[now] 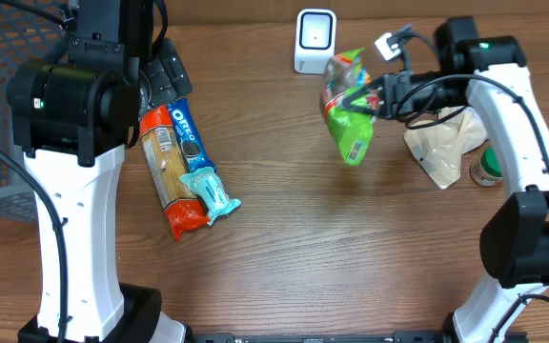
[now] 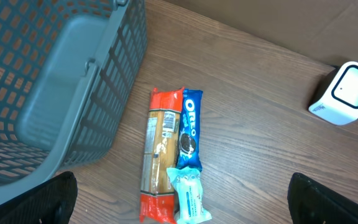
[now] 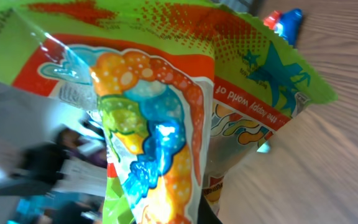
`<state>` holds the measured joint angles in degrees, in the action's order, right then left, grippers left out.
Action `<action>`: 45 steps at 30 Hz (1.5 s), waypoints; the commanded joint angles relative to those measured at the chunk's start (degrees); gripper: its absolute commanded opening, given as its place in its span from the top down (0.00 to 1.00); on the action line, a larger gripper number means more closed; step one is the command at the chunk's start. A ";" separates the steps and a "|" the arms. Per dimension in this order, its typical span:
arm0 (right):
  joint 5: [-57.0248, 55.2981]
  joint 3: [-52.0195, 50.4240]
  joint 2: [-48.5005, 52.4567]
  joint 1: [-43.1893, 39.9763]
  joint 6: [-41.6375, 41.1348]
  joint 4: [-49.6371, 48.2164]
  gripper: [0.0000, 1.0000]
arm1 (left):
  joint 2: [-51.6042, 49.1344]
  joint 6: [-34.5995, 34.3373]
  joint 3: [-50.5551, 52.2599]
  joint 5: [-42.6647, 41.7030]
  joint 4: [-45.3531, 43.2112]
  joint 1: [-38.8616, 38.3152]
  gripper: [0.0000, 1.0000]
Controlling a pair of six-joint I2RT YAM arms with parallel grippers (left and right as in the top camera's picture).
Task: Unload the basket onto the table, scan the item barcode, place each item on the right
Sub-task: 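Lift the Haribo bag up toward the white scanner, then lower the Haribo bag and release it on the table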
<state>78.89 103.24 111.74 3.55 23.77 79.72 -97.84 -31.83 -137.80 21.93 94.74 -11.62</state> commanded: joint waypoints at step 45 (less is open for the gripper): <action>-38.97 -9.99 -1.68 14.49 -11.47 -8.33 0.96 | -0.42 -1.20 0.09 0.92 -0.04 -0.02 0.00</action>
<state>46.74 95.29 111.72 15.59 19.38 73.41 -97.84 -31.86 -137.80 21.93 94.74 -11.62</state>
